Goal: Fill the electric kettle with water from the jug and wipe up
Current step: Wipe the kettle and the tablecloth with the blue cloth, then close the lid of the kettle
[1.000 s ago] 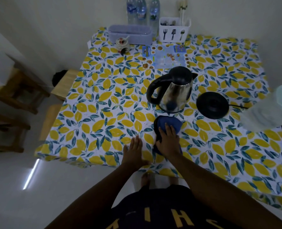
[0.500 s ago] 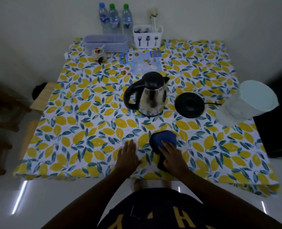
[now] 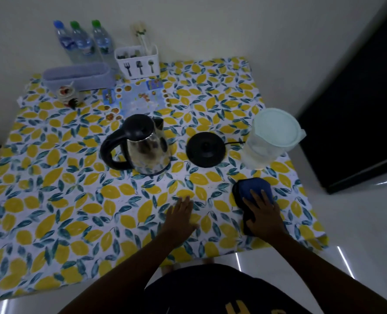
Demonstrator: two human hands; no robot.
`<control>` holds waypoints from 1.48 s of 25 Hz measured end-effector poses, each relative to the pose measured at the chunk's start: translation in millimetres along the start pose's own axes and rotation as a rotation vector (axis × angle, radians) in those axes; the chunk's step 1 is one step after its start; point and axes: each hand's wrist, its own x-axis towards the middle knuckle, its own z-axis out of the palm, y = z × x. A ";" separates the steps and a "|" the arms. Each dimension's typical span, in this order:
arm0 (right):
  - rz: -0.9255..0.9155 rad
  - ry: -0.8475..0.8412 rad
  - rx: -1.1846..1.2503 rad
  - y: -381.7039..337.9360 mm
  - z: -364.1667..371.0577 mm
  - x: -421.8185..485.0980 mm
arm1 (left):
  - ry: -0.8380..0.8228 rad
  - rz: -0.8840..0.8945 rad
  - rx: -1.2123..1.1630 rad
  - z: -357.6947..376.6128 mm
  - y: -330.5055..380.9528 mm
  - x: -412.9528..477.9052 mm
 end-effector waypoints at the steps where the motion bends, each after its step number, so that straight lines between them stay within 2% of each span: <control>1: -0.008 0.002 -0.012 1.1 4.9 -3.9 | 0.005 0.013 0.003 1.1 5.3 3.6; 9: -0.039 0.069 0.070 0.8 15.9 -4.5 | 0.114 0.060 0.037 5.8 24.6 8.9; 12: -0.035 0.121 0.141 -10.5 14.4 -0.4 | 0.195 0.057 0.024 -0.8 28.1 3.9; 14: -0.097 0.164 0.193 -29.3 6.8 8.5 | 0.260 0.037 0.013 -9.9 26.0 -2.7; 19: -0.265 0.342 0.316 -102.1 -44.1 52.9 | 0.505 -0.024 -0.092 -57.5 2.6 -21.3; 22: -0.368 0.438 0.404 -155.0 -85.7 87.3 | 0.741 -0.066 -0.116 -102.1 -22.5 -33.2; 26: -0.514 0.442 0.351 -217.3 -135.2 129.4 | 0.981 -0.134 -0.191 -161.0 -61.8 -46.5; 28: -0.548 0.396 0.255 -241.9 -152.3 148.5 | 1.005 -0.177 -0.223 -184.0 -78.9 -47.6; 31: -0.559 0.340 0.169 -265.4 -161.2 166.4 | 0.910 -0.213 -0.390 -202.4 -98.8 -43.1; 34: -0.562 0.292 0.270 -270.4 -157.3 171.0 | 0.827 -0.169 -0.705 -207.3 -112.3 -35.8; 37: -0.556 0.291 0.341 -269.0 -153.3 171.1 | 0.841 -0.117 -0.750 -211.8 -124.0 -26.0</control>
